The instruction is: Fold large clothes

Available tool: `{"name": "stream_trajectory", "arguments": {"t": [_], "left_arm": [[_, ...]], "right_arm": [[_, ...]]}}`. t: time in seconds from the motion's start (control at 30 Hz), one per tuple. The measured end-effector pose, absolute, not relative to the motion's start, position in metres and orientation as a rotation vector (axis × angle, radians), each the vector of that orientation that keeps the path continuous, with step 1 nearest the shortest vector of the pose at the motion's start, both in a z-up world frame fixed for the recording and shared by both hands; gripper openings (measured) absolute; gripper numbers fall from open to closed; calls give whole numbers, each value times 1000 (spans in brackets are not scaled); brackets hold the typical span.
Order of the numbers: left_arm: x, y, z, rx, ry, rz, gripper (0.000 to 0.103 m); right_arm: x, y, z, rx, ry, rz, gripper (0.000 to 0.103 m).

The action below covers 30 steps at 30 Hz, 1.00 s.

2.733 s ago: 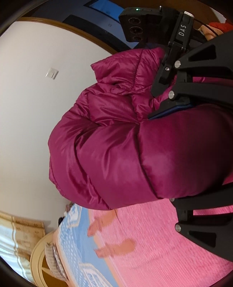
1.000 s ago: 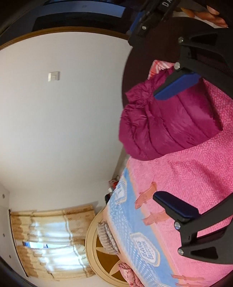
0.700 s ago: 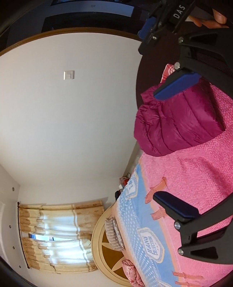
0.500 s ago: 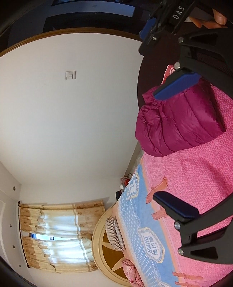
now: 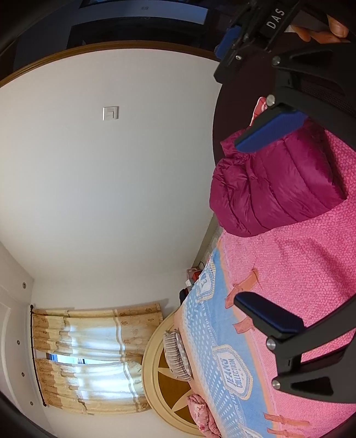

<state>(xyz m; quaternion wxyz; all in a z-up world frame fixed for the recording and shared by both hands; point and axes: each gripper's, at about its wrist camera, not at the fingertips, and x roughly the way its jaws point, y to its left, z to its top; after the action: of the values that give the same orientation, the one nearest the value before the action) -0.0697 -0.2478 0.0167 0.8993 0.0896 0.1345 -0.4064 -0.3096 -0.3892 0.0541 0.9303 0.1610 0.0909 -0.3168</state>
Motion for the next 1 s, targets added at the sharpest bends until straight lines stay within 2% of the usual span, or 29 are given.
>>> {"name": "stream_trajectory", "arguments": {"t": [0.2,0.37,0.53,0.83,1.0], "left_arm": [[-71,-246,18,181,276,-842,103],[-75,-243,21,168,261,-829,103],[-77,-239,27,146,248,-806,103],[-76,-233,35,136,170,-780,103],[-54,-224,36,47,236,-825,103]], "right_arm": [[-310,-389,57,313,181,-659,75],[-303,-365,68,157,189,-817,76],[-303,-342,79,65,146,-837,82],[-311,-340,89,92,128,-829,84],[-310,-350,83,141,149,-821,84]]}}
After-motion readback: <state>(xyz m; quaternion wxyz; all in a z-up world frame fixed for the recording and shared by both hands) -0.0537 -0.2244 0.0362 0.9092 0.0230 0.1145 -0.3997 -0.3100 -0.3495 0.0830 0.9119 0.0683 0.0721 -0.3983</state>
